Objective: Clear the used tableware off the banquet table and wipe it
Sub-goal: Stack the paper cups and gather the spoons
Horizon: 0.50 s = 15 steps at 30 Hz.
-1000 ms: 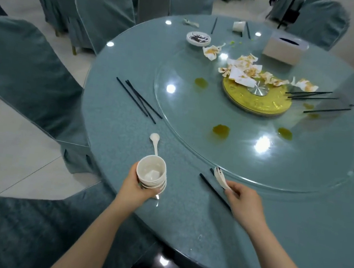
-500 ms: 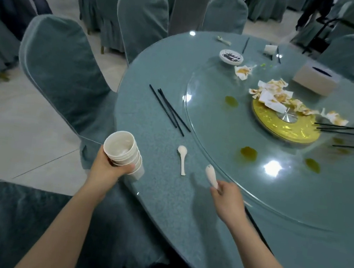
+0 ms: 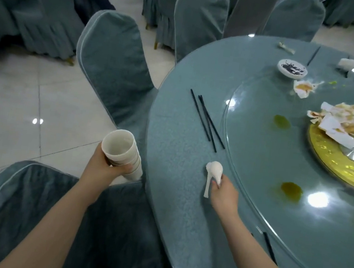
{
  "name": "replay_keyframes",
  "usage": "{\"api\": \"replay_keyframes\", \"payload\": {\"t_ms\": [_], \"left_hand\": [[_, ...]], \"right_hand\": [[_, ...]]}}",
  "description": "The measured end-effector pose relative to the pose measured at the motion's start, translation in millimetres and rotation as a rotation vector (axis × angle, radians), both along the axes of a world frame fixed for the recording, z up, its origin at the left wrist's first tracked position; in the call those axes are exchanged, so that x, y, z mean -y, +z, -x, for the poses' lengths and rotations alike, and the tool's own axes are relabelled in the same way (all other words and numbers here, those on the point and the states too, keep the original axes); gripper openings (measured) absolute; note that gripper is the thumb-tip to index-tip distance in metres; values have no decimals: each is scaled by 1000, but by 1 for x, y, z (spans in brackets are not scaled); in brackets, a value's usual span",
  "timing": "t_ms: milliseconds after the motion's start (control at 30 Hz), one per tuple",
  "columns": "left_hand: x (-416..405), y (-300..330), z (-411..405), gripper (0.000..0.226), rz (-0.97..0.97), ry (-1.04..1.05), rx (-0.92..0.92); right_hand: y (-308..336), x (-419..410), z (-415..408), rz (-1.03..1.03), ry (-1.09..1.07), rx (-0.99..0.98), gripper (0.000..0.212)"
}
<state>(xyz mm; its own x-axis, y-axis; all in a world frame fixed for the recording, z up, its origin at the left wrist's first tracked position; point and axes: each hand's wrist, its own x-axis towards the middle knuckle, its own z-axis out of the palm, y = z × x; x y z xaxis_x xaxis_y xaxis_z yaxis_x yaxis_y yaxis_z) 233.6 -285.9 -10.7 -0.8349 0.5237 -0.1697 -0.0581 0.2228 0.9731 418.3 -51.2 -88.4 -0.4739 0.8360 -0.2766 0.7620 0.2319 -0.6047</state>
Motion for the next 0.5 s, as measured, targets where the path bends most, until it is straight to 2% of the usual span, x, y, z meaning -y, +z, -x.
{"api": "replay_keyframes", "payload": {"t_ms": [133,333,500], "left_hand": [[7,-5,1,73,52,82,10],[18,-11,4,71,65,177,17],[29,-12,-6,70,47,230,40]], "right_hand": [[-18,-7,17,-18,-31,-28,25],[-37,-5,31,-199,32,183,31],[-46,-2,24,-336,108,305,47]]}}
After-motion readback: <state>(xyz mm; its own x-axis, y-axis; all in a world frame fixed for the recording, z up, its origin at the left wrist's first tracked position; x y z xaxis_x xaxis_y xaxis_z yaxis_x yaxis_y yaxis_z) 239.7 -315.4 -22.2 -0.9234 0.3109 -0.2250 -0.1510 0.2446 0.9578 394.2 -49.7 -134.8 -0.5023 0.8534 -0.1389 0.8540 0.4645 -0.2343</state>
